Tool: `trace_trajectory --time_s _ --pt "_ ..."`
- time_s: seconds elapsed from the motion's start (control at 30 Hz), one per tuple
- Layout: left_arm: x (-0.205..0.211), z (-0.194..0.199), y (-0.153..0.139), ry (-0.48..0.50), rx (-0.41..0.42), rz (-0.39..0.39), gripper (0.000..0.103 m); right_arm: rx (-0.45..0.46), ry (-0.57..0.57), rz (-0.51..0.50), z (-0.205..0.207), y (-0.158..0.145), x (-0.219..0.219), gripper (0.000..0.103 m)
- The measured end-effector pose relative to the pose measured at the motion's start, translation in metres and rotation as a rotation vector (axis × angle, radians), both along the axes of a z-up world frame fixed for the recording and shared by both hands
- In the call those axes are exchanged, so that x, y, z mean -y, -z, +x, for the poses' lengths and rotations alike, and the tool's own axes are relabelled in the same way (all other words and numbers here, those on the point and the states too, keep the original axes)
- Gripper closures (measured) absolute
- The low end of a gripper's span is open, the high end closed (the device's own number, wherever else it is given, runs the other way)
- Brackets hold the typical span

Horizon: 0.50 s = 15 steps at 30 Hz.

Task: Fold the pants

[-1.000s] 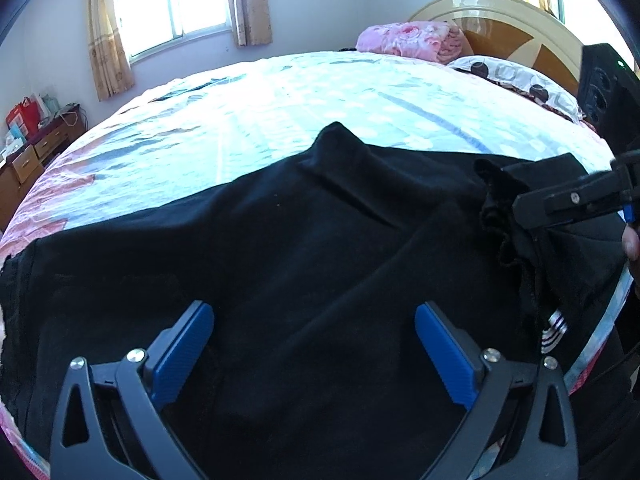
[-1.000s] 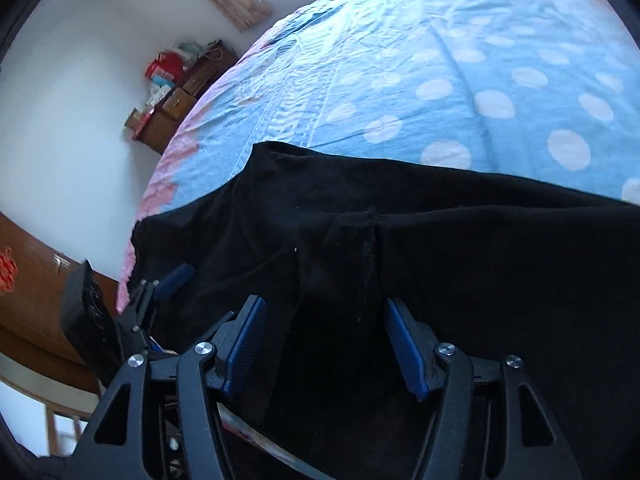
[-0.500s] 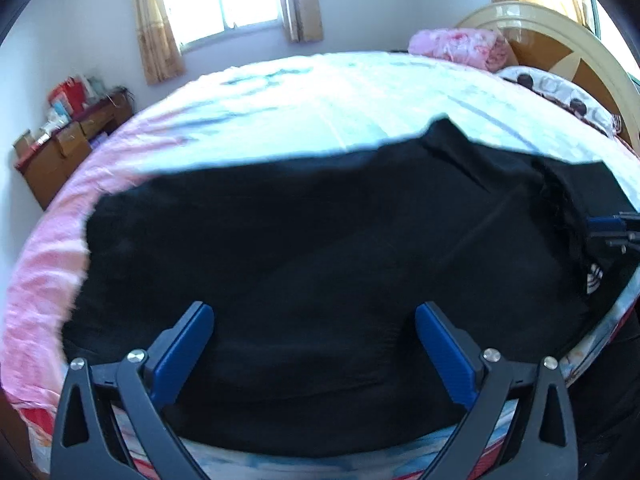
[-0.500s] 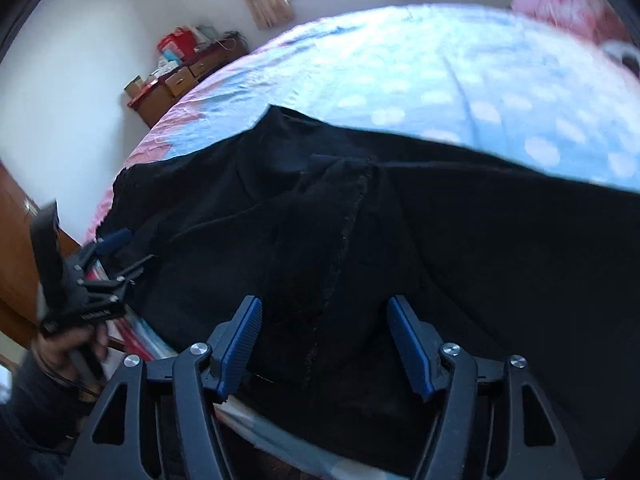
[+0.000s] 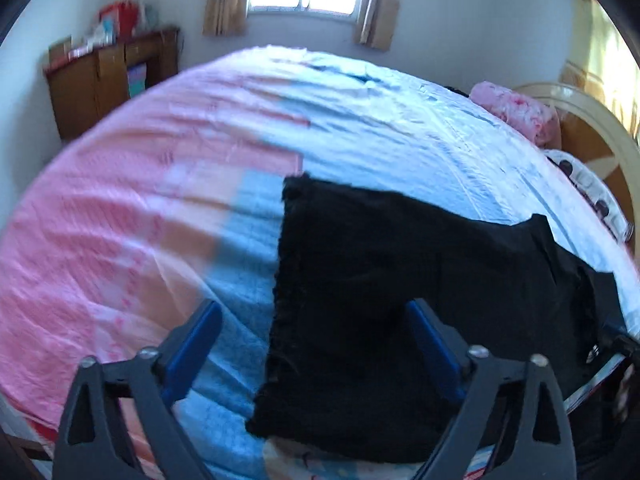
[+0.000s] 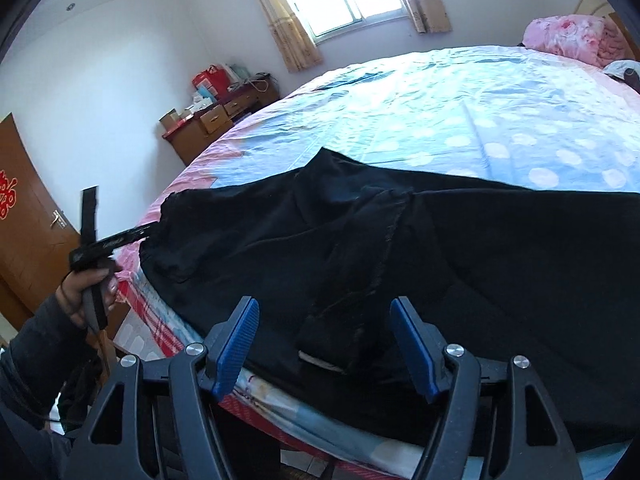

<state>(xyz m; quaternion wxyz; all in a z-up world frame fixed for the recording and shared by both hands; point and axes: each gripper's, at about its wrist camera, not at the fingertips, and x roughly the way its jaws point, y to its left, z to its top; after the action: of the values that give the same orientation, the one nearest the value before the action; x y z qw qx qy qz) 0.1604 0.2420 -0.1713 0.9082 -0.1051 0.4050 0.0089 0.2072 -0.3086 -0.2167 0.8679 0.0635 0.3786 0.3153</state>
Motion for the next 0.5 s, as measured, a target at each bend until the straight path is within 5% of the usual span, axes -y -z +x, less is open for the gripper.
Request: trace_trajectory --time_s 0.13,0.33,0.37,0.4,0.5 --pt "0.001 0.004 0.014 0.031 -0.023 -0.091 0.030 -0.012 0.002 -0.006 0.002 0.003 -0.004 0.033" --pt "0.010 0.012 0.018 0.059 -0.037 -0.072 0.034 -0.065 0.039 0.007 0.009 0.016 -0.002 0.033" --pt "0.011 0.011 0.016 0.067 -0.041 -0.069 0.039 -0.070 0.048 0.012 0.010 0.017 -0.001 0.033" --pt "0.013 0.009 0.013 0.091 -0.038 -0.089 0.060 -0.072 0.057 0.020 0.010 0.018 0.000 0.033" --pt "0.017 0.003 0.005 0.081 -0.042 -0.083 0.073 -0.060 0.073 0.036 0.008 0.014 0.004 0.033"
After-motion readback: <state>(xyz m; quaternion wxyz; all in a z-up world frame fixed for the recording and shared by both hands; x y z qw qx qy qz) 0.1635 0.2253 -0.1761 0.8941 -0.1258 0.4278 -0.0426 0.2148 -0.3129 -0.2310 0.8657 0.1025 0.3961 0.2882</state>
